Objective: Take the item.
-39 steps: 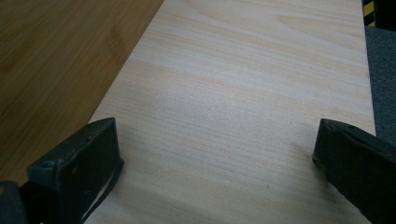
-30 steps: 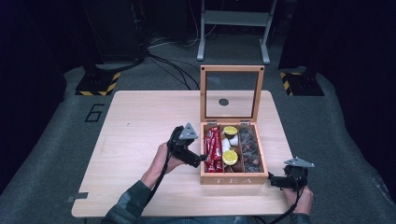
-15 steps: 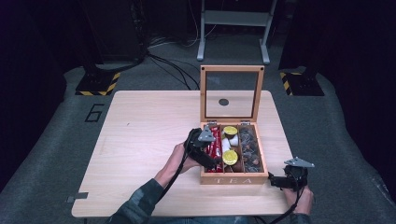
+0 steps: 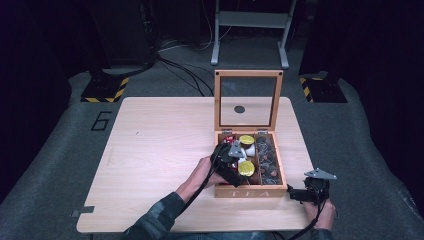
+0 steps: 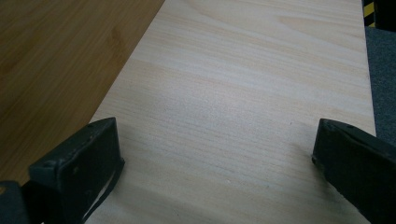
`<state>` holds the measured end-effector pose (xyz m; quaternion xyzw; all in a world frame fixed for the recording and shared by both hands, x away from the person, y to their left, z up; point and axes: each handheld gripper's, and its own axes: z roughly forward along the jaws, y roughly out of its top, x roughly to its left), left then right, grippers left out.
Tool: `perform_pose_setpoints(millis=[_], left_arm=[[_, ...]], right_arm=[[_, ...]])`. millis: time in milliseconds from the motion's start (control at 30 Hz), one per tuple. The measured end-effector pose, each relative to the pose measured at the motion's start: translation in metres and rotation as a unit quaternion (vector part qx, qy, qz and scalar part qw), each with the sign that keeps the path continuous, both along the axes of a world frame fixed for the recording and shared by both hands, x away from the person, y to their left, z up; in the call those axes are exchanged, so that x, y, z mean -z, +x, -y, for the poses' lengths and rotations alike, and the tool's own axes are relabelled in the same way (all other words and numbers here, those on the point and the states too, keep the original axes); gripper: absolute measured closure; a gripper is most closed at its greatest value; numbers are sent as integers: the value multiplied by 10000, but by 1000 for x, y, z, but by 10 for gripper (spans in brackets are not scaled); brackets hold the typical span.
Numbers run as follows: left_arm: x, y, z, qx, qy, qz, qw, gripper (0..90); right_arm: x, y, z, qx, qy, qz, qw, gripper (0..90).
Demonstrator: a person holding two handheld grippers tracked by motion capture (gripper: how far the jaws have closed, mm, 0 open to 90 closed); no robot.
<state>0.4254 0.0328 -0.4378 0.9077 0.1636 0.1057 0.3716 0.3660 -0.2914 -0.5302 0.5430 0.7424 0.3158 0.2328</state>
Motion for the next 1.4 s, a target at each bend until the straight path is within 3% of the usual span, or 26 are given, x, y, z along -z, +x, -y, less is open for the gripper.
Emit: perform_pose_setpoints(millis=[400,633,1400], left_arm=[[6,1,17,181,138,10,9997,144],[7,3,21,235,179,19,9996,156],[12,1,27,284,343,111,9989,373]], right_arm=[[0,0,0,-8,2,10,10000,7],[0,0,0,-11,7,15,10000,7],[0,0,0,-10,7,14,10000,7]])
